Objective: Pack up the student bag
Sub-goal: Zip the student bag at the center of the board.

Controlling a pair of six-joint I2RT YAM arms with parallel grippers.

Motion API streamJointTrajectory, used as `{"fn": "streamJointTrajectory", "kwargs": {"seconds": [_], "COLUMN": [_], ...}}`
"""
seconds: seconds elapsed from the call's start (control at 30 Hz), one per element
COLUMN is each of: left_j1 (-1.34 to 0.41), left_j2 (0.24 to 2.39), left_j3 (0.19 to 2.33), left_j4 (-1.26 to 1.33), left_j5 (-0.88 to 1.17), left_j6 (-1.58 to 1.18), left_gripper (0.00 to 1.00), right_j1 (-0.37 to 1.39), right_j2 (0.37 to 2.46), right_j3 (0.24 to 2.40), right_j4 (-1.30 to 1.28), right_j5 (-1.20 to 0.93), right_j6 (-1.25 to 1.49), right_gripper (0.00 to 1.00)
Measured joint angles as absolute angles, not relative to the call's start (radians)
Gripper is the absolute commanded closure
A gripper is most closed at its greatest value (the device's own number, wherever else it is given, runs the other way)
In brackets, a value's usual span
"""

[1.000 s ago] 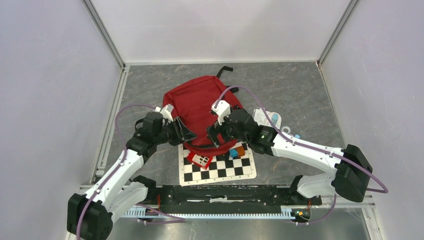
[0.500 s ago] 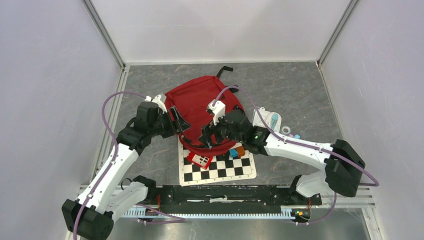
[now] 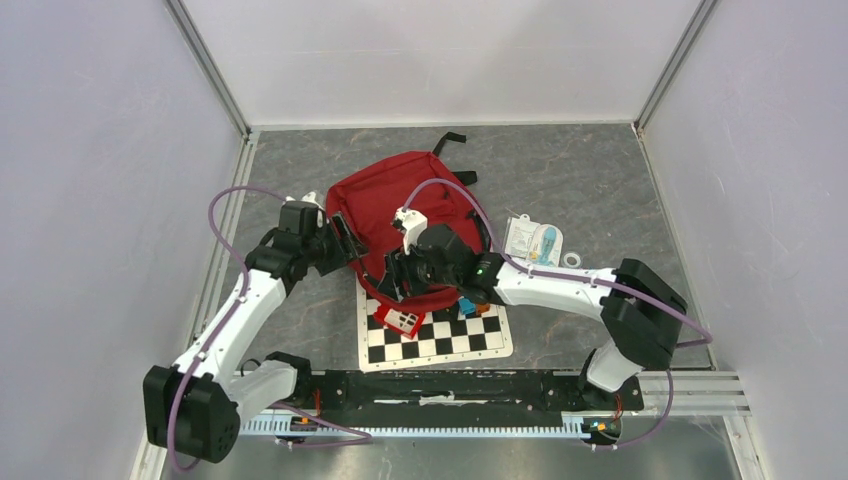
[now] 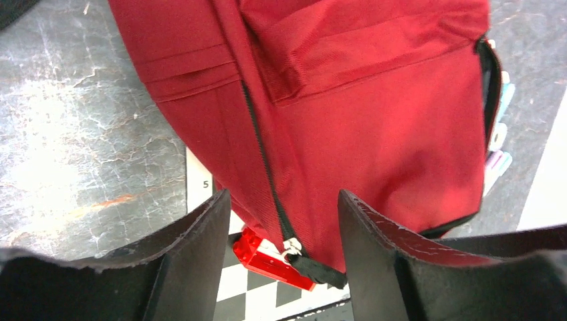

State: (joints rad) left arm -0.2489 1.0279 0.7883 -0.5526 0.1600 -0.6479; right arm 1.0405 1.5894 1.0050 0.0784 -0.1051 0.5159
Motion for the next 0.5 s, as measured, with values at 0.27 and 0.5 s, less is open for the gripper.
{"fn": "streamJointTrajectory", "kwargs": {"seconds": [0.27,0.5], "left_j1": [-0.23,-0.228], "left_j2": [1.061,1.098], "left_j3": [0.713,0.713], "left_j4": [-0.491,-0.447], "left_j5": [0.164,0.177], "left_j6": [-0.654,-0.654], "left_gripper": [0.41,0.46], "right_j1": [1.04,1.04], "right_j2": [1.664,1.716], "right_j3": [1.07,1.122], "right_j4": [0.075,0.073], "right_j5": [-0.123,-0.132], "right_j6": [0.574,0.587], "right_gripper": [0.46,0.54]}}
